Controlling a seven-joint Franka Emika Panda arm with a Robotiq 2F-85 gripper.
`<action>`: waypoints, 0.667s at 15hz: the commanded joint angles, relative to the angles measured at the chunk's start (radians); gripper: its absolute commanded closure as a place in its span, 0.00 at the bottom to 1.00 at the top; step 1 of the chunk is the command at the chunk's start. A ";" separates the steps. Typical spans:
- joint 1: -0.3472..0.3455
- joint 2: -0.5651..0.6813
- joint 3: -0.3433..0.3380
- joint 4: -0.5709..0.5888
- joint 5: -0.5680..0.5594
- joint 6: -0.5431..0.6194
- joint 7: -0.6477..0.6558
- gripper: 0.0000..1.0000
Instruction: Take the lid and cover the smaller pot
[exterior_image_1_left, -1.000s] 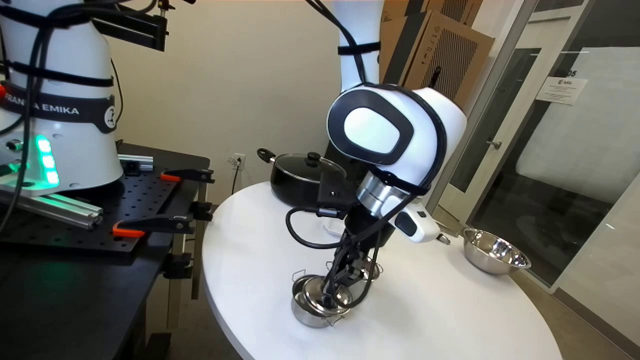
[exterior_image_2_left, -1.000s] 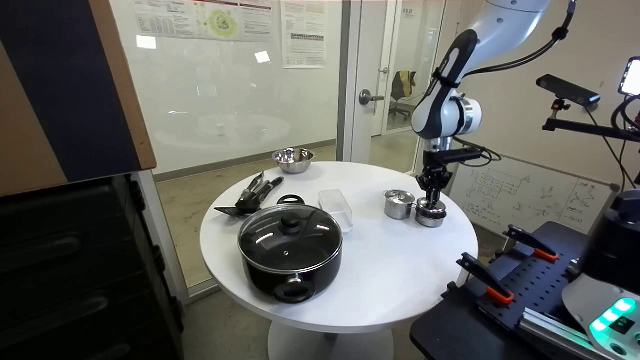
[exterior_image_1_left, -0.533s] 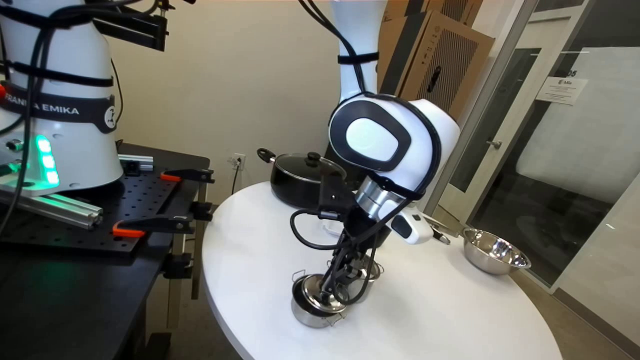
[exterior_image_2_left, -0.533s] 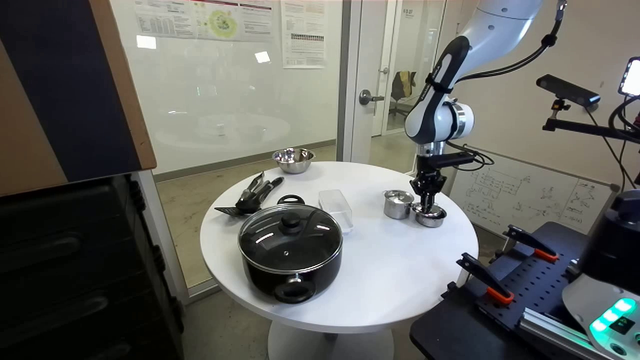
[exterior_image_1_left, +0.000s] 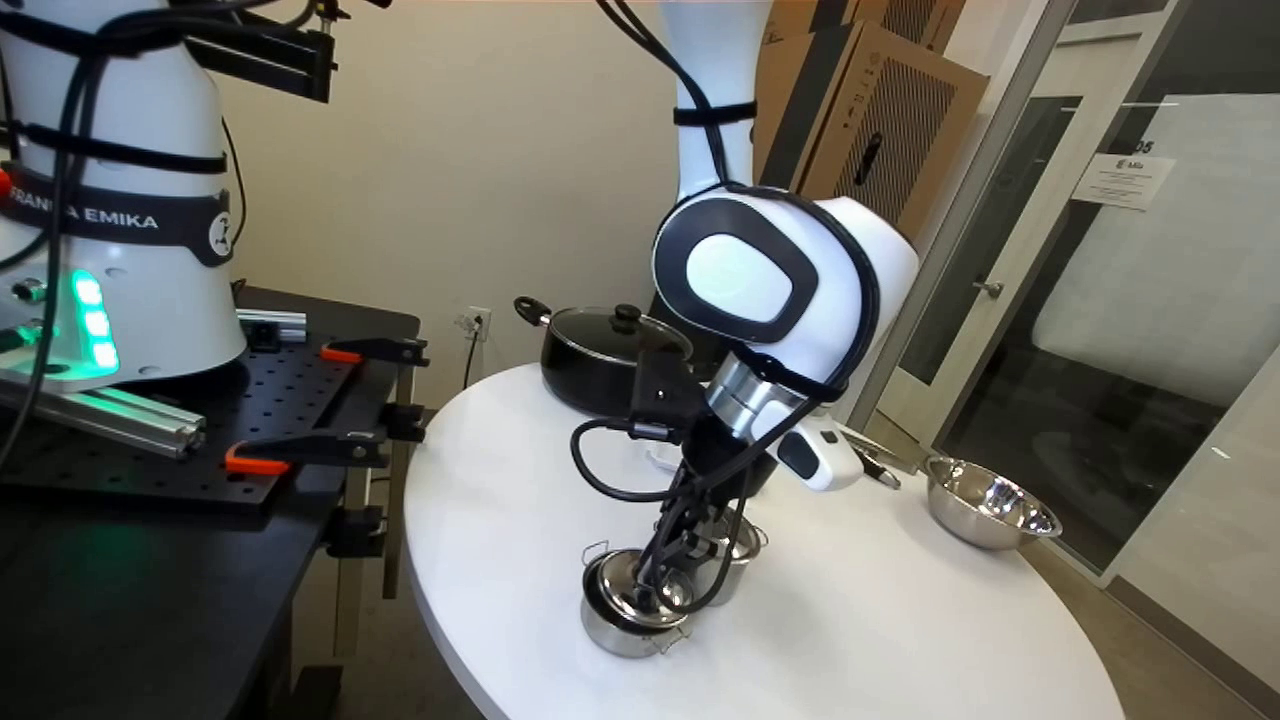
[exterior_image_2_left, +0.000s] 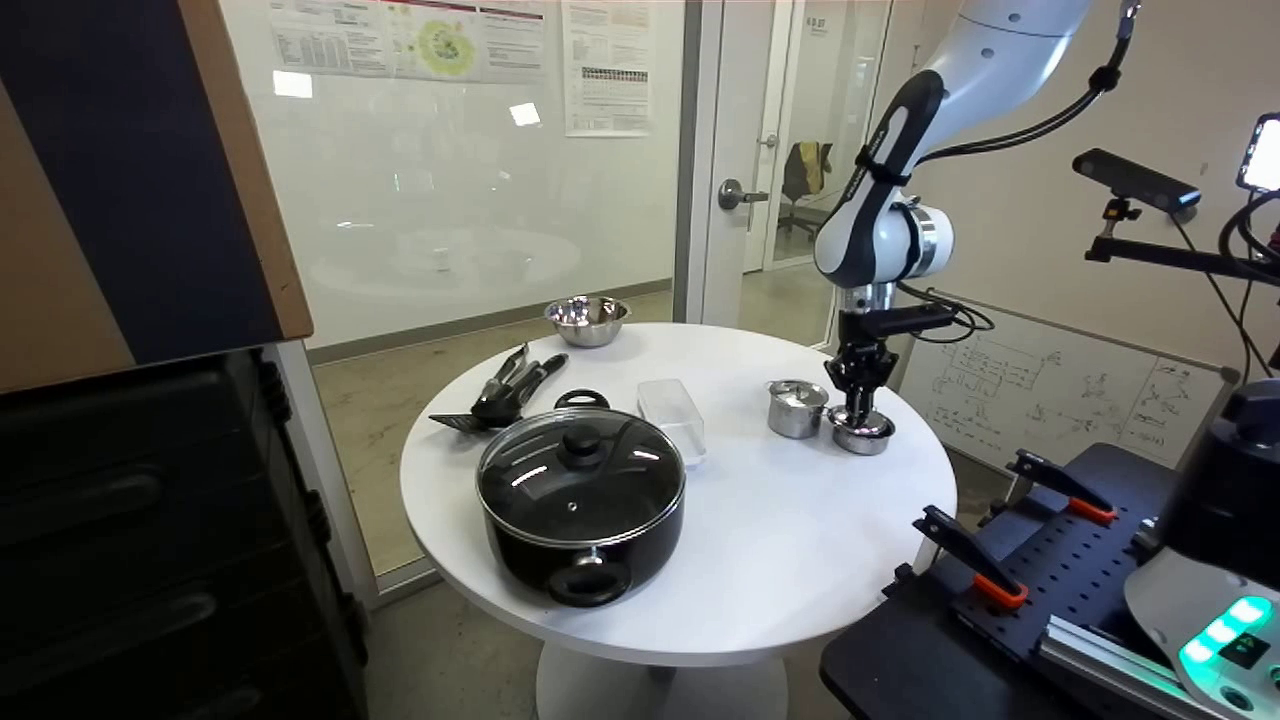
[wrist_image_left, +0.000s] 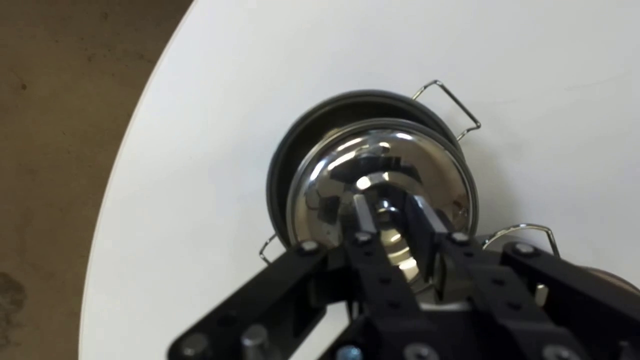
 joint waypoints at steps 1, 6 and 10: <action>-0.040 -0.066 0.028 -0.085 0.038 0.028 -0.065 0.94; -0.070 -0.131 0.047 -0.173 0.055 0.082 -0.122 0.94; -0.082 -0.160 0.052 -0.200 0.071 0.097 -0.141 0.94</action>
